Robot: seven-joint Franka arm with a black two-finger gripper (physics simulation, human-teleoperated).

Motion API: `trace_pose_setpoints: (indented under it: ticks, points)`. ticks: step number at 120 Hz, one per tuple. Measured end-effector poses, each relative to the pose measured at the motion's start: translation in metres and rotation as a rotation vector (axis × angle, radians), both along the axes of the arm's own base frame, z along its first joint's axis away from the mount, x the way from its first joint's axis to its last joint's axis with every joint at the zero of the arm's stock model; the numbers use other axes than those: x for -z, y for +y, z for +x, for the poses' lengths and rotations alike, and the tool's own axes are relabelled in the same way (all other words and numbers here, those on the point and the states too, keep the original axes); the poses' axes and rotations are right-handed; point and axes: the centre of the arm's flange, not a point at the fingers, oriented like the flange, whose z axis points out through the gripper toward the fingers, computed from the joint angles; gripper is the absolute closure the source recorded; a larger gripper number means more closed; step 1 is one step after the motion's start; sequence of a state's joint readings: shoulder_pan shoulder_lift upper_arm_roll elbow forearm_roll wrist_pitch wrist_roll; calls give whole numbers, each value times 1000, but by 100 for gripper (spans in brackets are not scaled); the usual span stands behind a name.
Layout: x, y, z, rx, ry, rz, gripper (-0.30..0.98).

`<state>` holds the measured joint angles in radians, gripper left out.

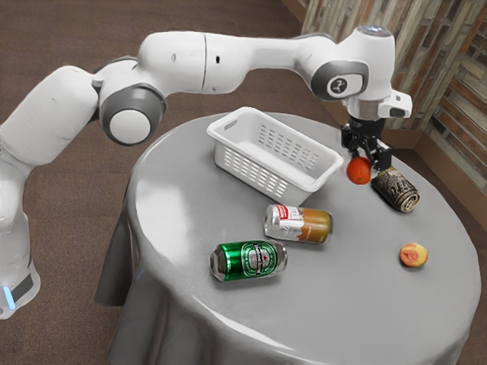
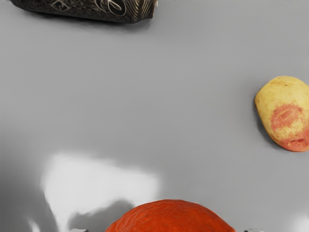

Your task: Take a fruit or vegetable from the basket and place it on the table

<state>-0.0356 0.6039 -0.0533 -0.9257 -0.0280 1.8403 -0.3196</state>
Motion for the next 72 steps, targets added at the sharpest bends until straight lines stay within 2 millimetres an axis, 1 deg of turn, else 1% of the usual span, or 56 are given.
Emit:
trace_pose_setpoints:
  ticks: [19,41,47,54,62,72]
  points:
    - [18,-10,14,18,-4,-17,37]
    - [19,-12,16,24,-16,-20,37]
    - [19,-15,16,30,-18,-26,26]
    - [18,-17,16,34,-20,-30,17]
    - [14,-16,15,34,-25,-34,11]
    - [11,-18,14,40,-30,-41,6]
